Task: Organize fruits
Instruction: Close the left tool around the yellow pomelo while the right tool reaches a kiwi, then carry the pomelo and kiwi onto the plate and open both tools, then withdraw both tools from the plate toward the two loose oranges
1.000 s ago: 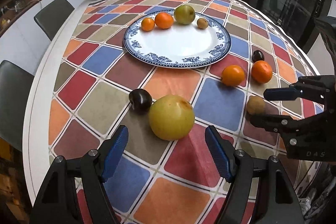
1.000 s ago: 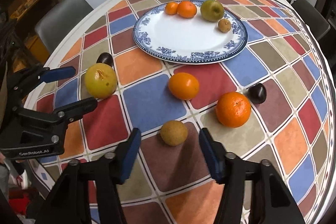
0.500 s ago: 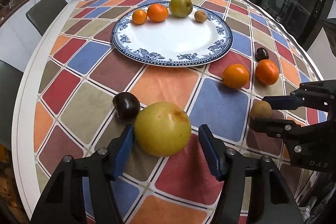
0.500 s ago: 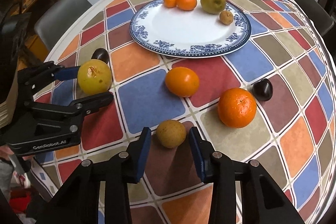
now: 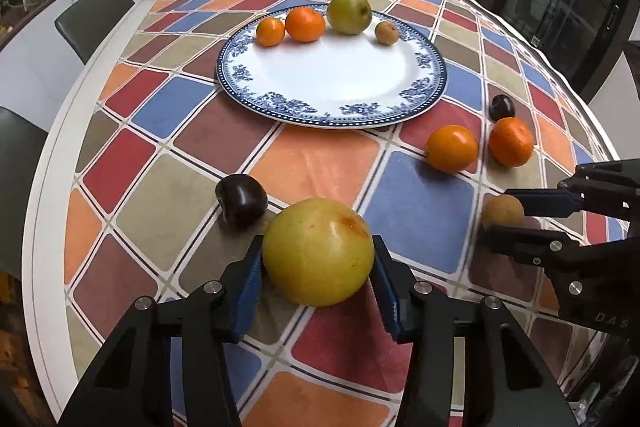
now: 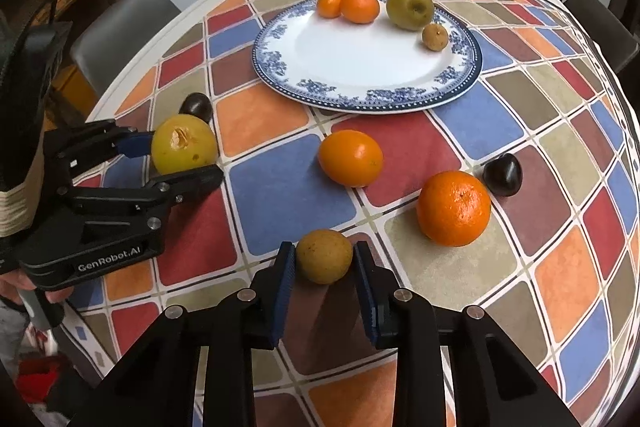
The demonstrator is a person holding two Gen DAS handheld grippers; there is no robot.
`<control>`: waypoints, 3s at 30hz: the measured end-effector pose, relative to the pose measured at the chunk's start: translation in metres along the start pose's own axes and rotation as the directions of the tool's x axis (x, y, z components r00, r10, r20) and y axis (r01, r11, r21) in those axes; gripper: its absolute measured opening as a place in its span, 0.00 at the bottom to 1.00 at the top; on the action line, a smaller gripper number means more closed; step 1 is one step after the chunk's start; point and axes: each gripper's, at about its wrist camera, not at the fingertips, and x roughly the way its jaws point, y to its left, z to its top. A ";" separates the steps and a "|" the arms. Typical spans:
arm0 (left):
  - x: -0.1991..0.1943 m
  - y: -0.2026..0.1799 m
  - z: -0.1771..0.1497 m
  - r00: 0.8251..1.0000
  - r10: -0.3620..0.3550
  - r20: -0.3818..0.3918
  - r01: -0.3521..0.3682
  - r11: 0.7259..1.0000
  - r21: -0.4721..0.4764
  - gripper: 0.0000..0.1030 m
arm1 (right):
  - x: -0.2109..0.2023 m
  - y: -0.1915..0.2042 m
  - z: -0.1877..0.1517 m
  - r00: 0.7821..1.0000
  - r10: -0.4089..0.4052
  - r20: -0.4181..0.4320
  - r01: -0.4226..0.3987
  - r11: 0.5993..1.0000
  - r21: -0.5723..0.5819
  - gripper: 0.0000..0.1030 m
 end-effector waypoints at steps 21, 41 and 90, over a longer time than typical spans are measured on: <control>-0.065 -0.013 0.027 0.985 0.031 0.170 -0.027 0.999 -0.026 0.48 | -0.063 -0.006 0.027 0.978 -0.002 0.208 0.012 0.999 -0.045 0.30; -0.041 0.014 0.107 0.981 0.040 0.191 -0.038 0.999 -0.015 0.48 | -0.046 -0.034 0.112 0.972 0.038 0.233 -0.027 0.998 -0.050 0.30; 0.045 0.028 0.153 0.992 0.080 0.094 -0.084 0.995 0.046 0.63 | 0.009 -0.072 0.168 0.987 -0.006 0.162 0.002 1.000 0.027 0.42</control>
